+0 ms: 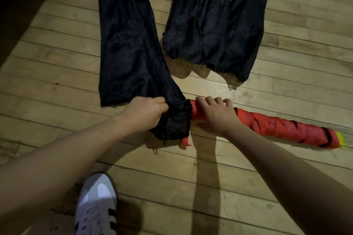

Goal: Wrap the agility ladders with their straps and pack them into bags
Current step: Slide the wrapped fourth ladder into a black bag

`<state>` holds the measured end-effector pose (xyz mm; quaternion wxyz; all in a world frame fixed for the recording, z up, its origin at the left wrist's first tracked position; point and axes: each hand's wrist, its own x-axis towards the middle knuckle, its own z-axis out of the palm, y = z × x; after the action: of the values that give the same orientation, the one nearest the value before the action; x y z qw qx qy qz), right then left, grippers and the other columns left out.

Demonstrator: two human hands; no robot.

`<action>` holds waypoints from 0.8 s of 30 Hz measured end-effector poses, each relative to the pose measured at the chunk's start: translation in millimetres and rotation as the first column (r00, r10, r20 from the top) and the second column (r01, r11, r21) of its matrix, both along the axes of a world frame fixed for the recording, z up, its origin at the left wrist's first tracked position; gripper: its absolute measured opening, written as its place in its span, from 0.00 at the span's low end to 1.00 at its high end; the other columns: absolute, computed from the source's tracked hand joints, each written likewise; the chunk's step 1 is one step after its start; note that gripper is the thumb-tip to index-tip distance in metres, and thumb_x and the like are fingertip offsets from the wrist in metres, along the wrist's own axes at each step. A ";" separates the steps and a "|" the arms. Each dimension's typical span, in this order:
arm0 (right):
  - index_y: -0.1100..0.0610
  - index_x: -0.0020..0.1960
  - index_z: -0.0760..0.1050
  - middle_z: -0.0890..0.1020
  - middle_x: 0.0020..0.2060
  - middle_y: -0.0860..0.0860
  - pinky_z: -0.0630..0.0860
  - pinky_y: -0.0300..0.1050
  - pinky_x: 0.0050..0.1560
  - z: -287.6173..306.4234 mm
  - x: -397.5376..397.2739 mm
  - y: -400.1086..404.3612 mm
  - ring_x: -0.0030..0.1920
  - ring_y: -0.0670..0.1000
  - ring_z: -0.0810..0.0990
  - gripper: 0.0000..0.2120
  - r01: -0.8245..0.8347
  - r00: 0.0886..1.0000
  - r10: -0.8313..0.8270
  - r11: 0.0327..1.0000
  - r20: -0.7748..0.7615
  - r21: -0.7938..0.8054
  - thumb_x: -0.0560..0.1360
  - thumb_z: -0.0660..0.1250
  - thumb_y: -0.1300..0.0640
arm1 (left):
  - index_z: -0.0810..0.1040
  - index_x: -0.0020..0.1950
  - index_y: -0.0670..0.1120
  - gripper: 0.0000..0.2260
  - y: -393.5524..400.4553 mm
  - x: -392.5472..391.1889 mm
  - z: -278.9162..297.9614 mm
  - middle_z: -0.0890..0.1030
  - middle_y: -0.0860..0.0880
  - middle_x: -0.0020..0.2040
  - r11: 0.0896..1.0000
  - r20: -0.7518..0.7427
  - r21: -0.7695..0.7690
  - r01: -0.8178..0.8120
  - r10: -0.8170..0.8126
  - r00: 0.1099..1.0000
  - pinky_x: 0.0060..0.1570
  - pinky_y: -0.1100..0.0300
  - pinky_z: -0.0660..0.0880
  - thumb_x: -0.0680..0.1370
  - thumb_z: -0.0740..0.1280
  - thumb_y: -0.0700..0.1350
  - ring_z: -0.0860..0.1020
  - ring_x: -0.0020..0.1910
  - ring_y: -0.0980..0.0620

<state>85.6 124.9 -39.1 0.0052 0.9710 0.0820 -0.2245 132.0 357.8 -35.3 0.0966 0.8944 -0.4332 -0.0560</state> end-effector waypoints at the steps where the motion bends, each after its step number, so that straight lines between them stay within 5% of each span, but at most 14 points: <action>1: 0.51 0.75 0.53 0.68 0.68 0.54 0.63 0.59 0.65 -1.4 1.7 -0.5 0.66 0.60 0.68 0.35 -0.003 1.000 0.004 1.000 0.020 -0.013 0.75 0.65 0.42 | 0.81 0.40 0.41 0.07 -1.8 -0.2 0.3 0.78 0.46 0.37 1.000 0.004 -0.012 -0.020 0.020 1.000 0.20 0.58 0.67 0.69 0.63 0.37 0.77 0.27 0.44; 6: 0.50 0.72 0.56 0.69 0.64 0.56 0.72 0.58 0.56 -4.0 8.8 -0.2 0.60 0.61 0.73 0.32 0.004 1.000 -0.004 1.000 0.022 -0.002 0.75 0.68 0.47 | 0.82 0.41 0.43 0.08 -5.5 -2.0 -1.7 0.79 0.48 0.38 0.999 0.008 -0.050 -0.012 0.013 1.000 0.21 0.60 0.66 0.68 0.63 0.37 0.77 0.28 0.46; 11: 0.49 0.72 0.54 0.72 0.61 0.56 0.70 0.55 0.55 3.0 12.3 -6.9 0.59 0.59 0.73 0.35 -0.063 0.993 0.065 0.998 0.097 -0.024 0.73 0.69 0.43 | 0.82 0.56 0.45 0.17 -3.4 -13.5 -1.9 0.81 0.49 0.43 0.999 -0.020 0.016 0.050 -0.050 0.999 0.23 0.62 0.63 0.68 0.71 0.35 0.79 0.31 0.48; 15: 0.51 0.72 0.54 0.74 0.60 0.57 0.71 0.58 0.59 12.3 8.5 -10.7 0.59 0.61 0.75 0.35 -0.062 0.997 0.061 0.998 0.057 0.014 0.73 0.70 0.45 | 0.82 0.55 0.45 0.18 0.3 -18.1 5.1 0.80 0.49 0.38 0.998 0.043 -0.010 0.062 -0.061 0.997 0.19 0.62 0.64 0.70 0.59 0.40 0.77 0.26 0.48; 17: 0.51 0.72 0.55 0.73 0.60 0.57 0.73 0.54 0.52 14.4 2.6 -11.3 0.58 0.60 0.75 0.34 -0.073 0.997 0.072 0.997 0.039 0.032 0.73 0.70 0.47 | 0.83 0.54 0.44 0.20 2.7 -20.2 6.7 0.80 0.48 0.37 0.995 0.053 -0.040 0.091 -0.089 0.995 0.19 0.62 0.66 0.71 0.55 0.42 0.76 0.25 0.48; 24: 0.52 0.70 0.57 0.75 0.57 0.57 0.70 0.50 0.42 25.4 -7.9 -14.1 0.55 0.59 0.77 0.32 -0.009 0.995 0.003 0.998 0.097 0.064 0.74 0.69 0.46 | 0.81 0.56 0.42 0.19 7.5 -30.2 2.1 0.81 0.47 0.41 0.999 0.042 -0.039 0.012 -0.010 0.999 0.22 0.61 0.67 0.72 0.57 0.44 0.78 0.29 0.46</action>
<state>77.7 110.7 -13.7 -0.0213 0.9801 0.0916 -0.1745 101.8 365.3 -33.2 0.1047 0.8909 -0.4410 -0.0295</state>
